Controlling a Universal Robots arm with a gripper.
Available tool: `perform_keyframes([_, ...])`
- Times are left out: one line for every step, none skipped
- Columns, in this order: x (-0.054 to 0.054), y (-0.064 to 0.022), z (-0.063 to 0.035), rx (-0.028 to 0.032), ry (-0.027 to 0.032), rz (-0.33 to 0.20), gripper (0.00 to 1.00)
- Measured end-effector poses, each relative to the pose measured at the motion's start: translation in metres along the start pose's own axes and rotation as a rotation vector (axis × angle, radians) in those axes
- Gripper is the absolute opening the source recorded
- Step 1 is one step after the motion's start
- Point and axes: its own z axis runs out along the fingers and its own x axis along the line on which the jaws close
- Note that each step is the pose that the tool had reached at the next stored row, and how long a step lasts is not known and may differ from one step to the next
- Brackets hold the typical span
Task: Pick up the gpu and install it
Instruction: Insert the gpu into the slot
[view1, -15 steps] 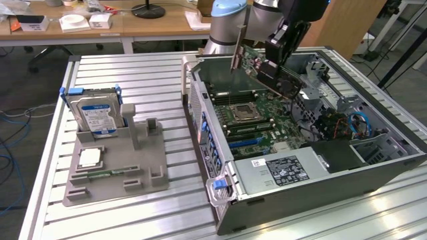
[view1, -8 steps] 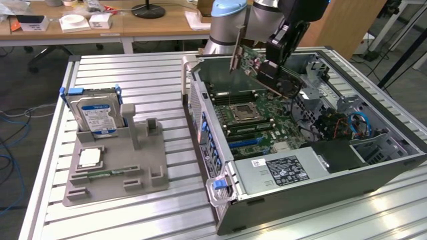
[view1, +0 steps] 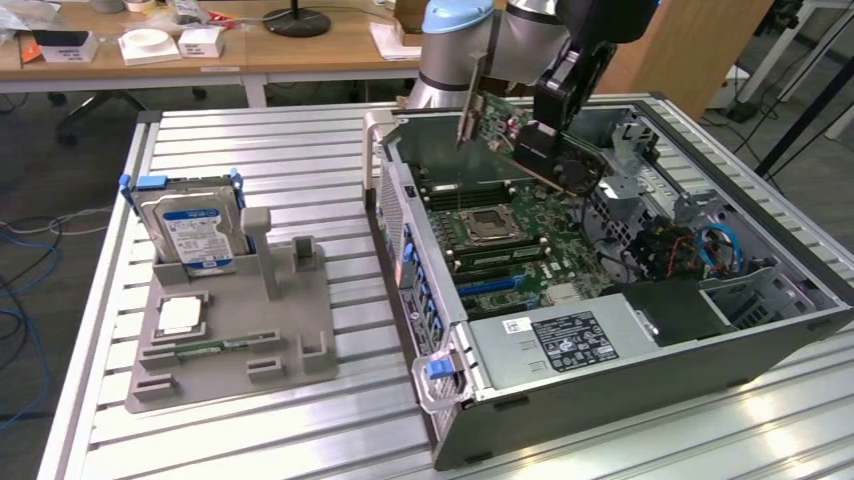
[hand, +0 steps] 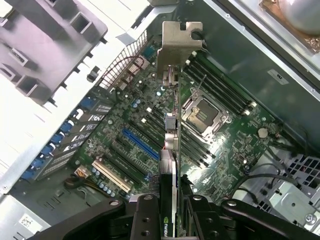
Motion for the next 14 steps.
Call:
perform_keyframes([0.0000,0.0000,0.0000,-0.0001,0.0002,-0.005,0.26])
perform_keyframes([0.0000,0.0000,0.0000,-0.0003,0.0005,-0.010,0.26])
perform_keyframes([0.0000,0.0000,0.0000,-0.0004,0.0009,-0.016,0.26])
perform_keyframes([0.0000,0.0000,0.0000,-0.0005,0.0010,-0.022,0.26])
perform_keyframes([0.0000,0.0000,0.0000,-0.0007,0.0013,-0.027,0.26])
perform_keyframes([0.0000,0.0000,0.0001,-0.0008,0.0015,-0.032,0.26])
perform_keyframes([0.0000,0.0000,0.0000,-0.0009,0.0019,-0.037,0.26])
perform_keyframes([0.0000,0.0000,0.0001,-0.0011,0.0021,-0.043,0.26])
perform_keyframes([0.0000,0.0000,0.0001,-0.0012,0.0024,-0.048,0.26])
perform_keyframes([0.0000,0.0000,0.0001,-0.0013,0.0027,-0.054,0.26])
perform_keyframes([0.0000,0.0000,0.0001,-0.0015,0.0029,-0.059,0.26])
perform_keyframes([0.0000,0.0000,0.0001,-0.0015,0.0032,-0.064,0.26])
perform_keyframes([0.0000,0.0000,0.0001,-0.0017,0.0035,-0.069,0.26])
perform_keyframes([0.0000,0.0000,0.0001,-0.0018,0.0037,-0.074,0.26])
